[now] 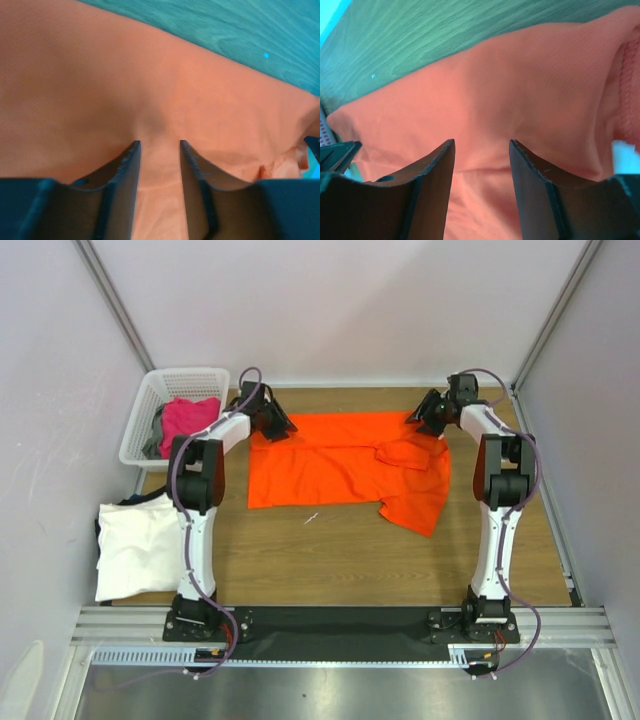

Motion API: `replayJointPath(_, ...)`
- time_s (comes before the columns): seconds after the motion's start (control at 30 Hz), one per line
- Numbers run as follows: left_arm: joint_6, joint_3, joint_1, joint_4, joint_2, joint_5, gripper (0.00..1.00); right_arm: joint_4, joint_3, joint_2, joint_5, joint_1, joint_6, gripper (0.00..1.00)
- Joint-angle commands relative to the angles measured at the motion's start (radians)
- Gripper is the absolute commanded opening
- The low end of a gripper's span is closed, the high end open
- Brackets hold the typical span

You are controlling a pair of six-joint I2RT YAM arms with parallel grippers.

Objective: Fold and stack the t-shirts
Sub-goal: Fold the tshirt

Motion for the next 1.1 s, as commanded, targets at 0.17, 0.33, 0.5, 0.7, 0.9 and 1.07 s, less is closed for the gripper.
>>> replayJointPath(0.17, 0.130, 0.006, -0.088, 0.085, -0.239, 0.053, 0.59, -0.050, -0.150, -0.272, 0.002, 0.033, -0.104, 0.54)
replayJointPath(0.33, 0.035, 0.034, -0.184, 0.192, -0.176, 0.085, 0.60, -0.034, -0.268, -0.298, -0.002, 0.035, -0.113, 0.53)
replayJointPath(0.5, -0.081, 0.159, -0.276, 0.347, -0.035, 0.096, 0.62, -0.017, -0.357, -0.334, -0.004, 0.055, -0.113, 0.52)
replayJointPath(0.7, -0.355, 0.209, -0.300, 0.586, 0.129, 0.054, 0.63, 0.002, -0.464, -0.410, 0.056, 0.068, -0.009, 0.53)
replayJointPath(0.9, -0.468, 0.235, -0.323, 0.616, 0.192, 0.018, 0.64, 0.093, -0.578, -0.483, 0.108, 0.075, 0.089, 0.53)
replayJointPath(1.07, -0.534, 0.279, -0.339, 0.588, 0.252, 0.011, 0.65, 0.068, -0.575, -0.447, 0.129, 0.079, 0.082, 0.53)
